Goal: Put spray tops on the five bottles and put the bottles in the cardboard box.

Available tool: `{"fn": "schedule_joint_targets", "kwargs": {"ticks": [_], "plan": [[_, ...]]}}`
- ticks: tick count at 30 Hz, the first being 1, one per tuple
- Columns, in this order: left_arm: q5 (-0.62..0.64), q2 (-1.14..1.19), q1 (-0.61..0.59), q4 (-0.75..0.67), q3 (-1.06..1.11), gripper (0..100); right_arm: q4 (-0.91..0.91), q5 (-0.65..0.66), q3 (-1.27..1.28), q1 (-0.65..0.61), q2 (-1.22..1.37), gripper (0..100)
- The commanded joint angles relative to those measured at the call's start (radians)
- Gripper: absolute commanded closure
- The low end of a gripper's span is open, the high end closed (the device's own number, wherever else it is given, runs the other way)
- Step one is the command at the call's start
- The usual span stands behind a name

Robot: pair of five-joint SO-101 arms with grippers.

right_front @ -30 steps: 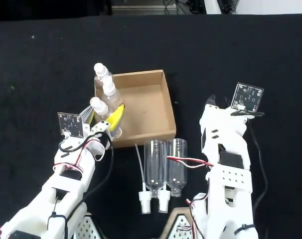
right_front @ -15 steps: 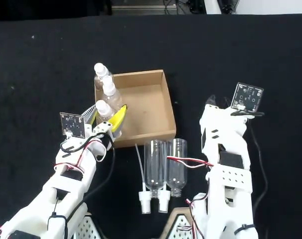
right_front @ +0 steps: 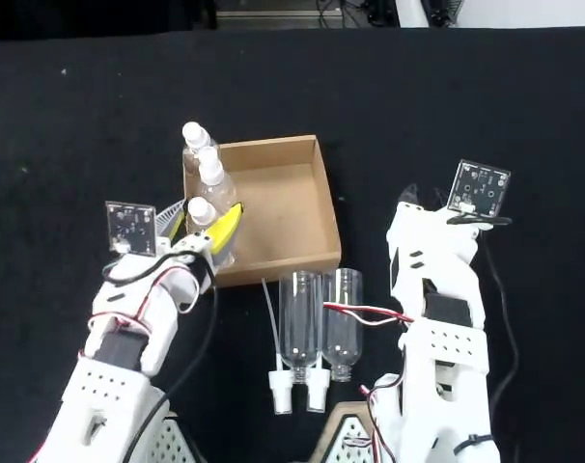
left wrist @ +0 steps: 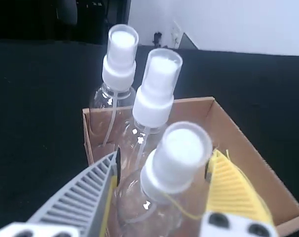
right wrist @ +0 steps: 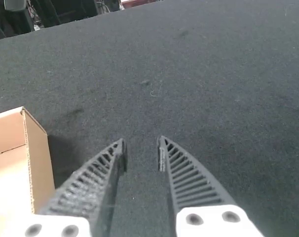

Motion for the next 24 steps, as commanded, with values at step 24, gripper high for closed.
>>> {"fn": "schedule_joint_targets", "kwargs": {"ticks": [24], "plan": [[0.009, -0.222, -0.005, 0.974, -0.377, 74, -0.023, 0.009, -0.01, -0.029, 0.002, 90.7]]}}
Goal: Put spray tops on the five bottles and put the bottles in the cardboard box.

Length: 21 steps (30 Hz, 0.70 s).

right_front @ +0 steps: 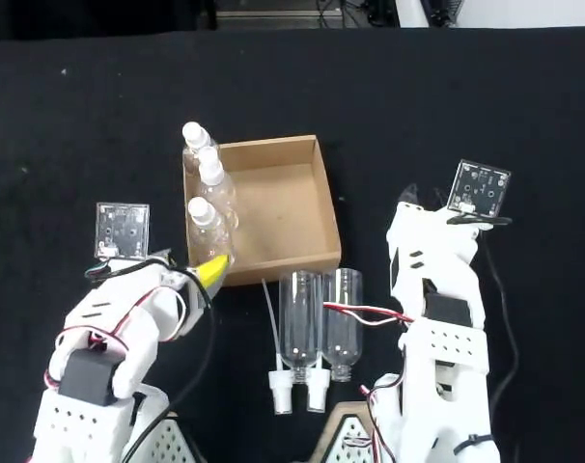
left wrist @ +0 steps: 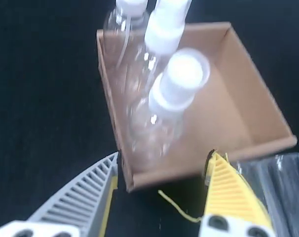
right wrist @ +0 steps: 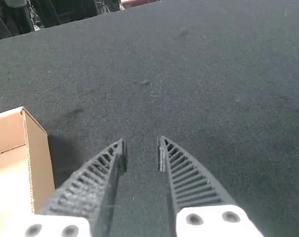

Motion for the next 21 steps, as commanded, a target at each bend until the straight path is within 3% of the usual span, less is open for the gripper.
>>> {"fn": "schedule_joint_targets", "kwargs": {"ticks": [1, 8, 14, 18, 21], "plan": [[0.009, -0.015, -0.005, 0.133, -0.093, 74, -0.023, 0.009, -0.01, -0.029, 0.002, 90.7], [0.0, -0.015, -0.012, 0.118, -0.041, 74, -0.023, 0.008, -0.01, -0.031, 0.002, 90.7], [-0.224, -0.015, -0.257, 0.068, 0.019, 74, -0.021, 0.006, -0.01, -0.031, 0.002, 90.7], [-0.18, -0.014, -0.295, 0.066, 0.019, 74, -0.015, 0.008, -0.016, -0.034, 0.002, 91.0], [-0.173, -0.005, -0.298, 0.037, 0.024, 74, 0.089, 0.009, -0.073, -0.069, 0.002, 91.0]]}}
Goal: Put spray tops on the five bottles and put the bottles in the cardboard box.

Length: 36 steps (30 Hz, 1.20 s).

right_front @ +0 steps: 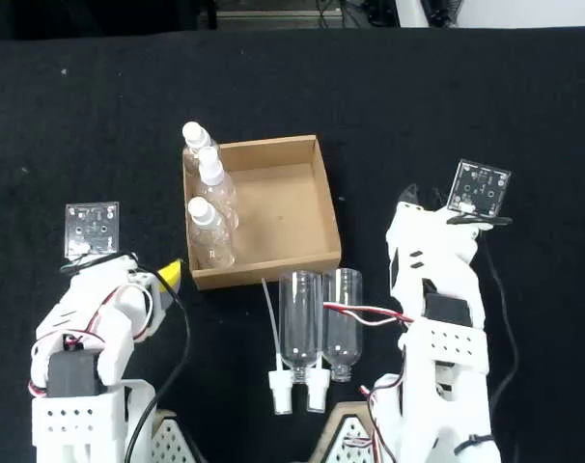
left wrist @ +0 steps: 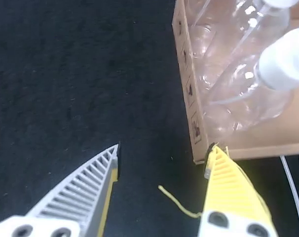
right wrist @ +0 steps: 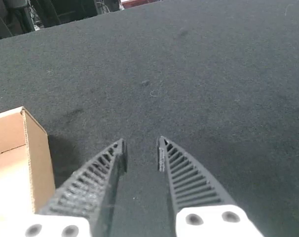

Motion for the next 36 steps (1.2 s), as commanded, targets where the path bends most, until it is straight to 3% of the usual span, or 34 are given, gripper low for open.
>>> {"fn": "schedule_joint_targets", "kwargs": {"ticks": [1, 9, 19, 25, 36], "plan": [[0.012, -0.002, -0.013, -0.068, 0.007, 74, 0.133, 0.009, -0.105, -0.071, 0.002, 91.0], [0.012, 0.117, -0.091, -0.215, 0.084, 74, 0.381, 0.025, -0.274, -0.149, 0.042, 91.0], [0.077, 0.574, -0.094, -0.39, -0.022, 74, 0.519, 0.057, -0.559, -0.152, 0.466, 90.8], [0.138, 0.628, -0.094, -0.434, -0.021, 74, 0.58, 0.025, -0.627, -0.244, 0.515, 90.7], [0.13, 0.626, -0.085, -0.505, 0.038, 74, 0.575, 0.014, -0.602, -0.371, 0.524, 91.0]]}}
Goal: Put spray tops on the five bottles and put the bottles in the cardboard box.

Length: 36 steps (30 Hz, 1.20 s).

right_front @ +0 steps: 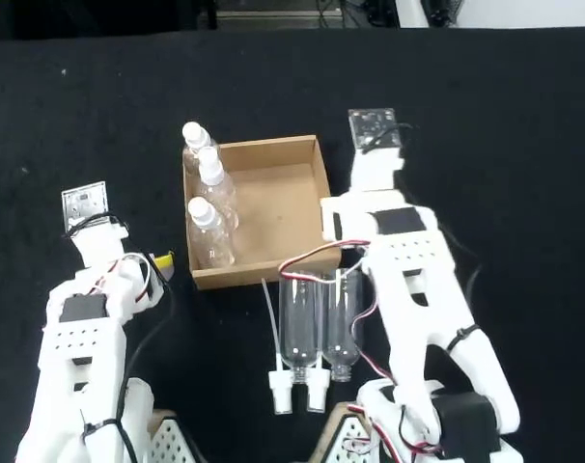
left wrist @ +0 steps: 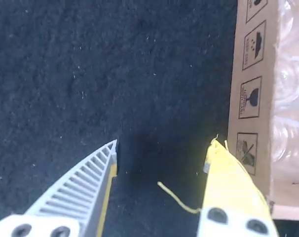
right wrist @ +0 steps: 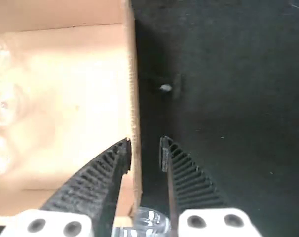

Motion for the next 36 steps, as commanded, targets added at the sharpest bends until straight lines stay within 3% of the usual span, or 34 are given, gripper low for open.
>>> {"fn": "schedule_joint_targets", "kwargs": {"ticks": [1, 7, 16, 20, 36], "plan": [[0.002, 0.0, 0.001, -0.023, -0.012, 74, 0.0, -0.009, -0.035, -0.043, 0.001, 91.0], [0.002, -0.002, -0.002, -0.021, -0.012, 74, -0.089, -0.009, 0.048, -0.04, 0.001, 91.0], [0.002, -0.003, -0.007, -0.021, -0.012, 74, -0.087, -0.009, 0.081, -0.031, 0.001, 91.6], [0.002, -0.003, -0.008, -0.02, -0.01, 74, -0.074, -0.009, 0.084, -0.011, 0.001, 98.6], [0.002, -0.005, -0.008, -0.02, -0.01, 74, -0.04, -0.06, 0.097, -0.011, -0.001, 98.7]]}}
